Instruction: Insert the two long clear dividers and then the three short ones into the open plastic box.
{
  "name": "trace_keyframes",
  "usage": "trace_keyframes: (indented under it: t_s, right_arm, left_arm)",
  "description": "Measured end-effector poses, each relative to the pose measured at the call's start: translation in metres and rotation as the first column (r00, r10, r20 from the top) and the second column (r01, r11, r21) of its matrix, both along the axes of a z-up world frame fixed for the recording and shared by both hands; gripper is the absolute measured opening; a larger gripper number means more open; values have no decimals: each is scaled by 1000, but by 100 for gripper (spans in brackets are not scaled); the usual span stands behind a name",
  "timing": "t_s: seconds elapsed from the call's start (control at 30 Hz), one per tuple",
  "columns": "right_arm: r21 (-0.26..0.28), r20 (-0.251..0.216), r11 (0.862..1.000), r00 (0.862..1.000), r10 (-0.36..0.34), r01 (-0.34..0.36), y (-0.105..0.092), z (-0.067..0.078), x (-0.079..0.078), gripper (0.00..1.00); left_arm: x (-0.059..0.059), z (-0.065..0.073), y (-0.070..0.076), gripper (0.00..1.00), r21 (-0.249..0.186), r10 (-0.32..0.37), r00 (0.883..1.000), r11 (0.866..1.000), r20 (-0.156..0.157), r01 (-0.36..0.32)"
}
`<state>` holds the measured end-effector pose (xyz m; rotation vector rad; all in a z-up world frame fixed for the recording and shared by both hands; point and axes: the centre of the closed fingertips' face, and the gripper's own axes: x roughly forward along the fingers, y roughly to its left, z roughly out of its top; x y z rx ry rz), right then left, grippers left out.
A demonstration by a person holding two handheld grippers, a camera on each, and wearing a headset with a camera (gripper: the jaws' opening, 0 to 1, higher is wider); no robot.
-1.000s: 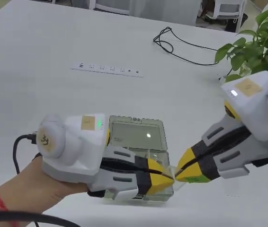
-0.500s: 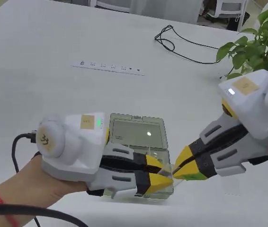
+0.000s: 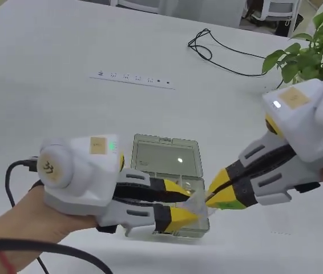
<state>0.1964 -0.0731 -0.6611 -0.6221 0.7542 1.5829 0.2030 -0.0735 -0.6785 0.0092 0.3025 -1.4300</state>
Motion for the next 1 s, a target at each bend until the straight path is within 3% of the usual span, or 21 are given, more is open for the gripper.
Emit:
trace_keyframes:
  t_s: [0.5,1.0]
  right_arm:
    - [-3,34,999,999,-39,39,1,-2,16,3]
    - [3,67,997,994,-82,82,8,-12,41,3]
  left_arm:
    - [19,-17,30,47,57,111,994,992,5,-111]
    - [23,-31,53,70,96,153,988,984,10,-153]
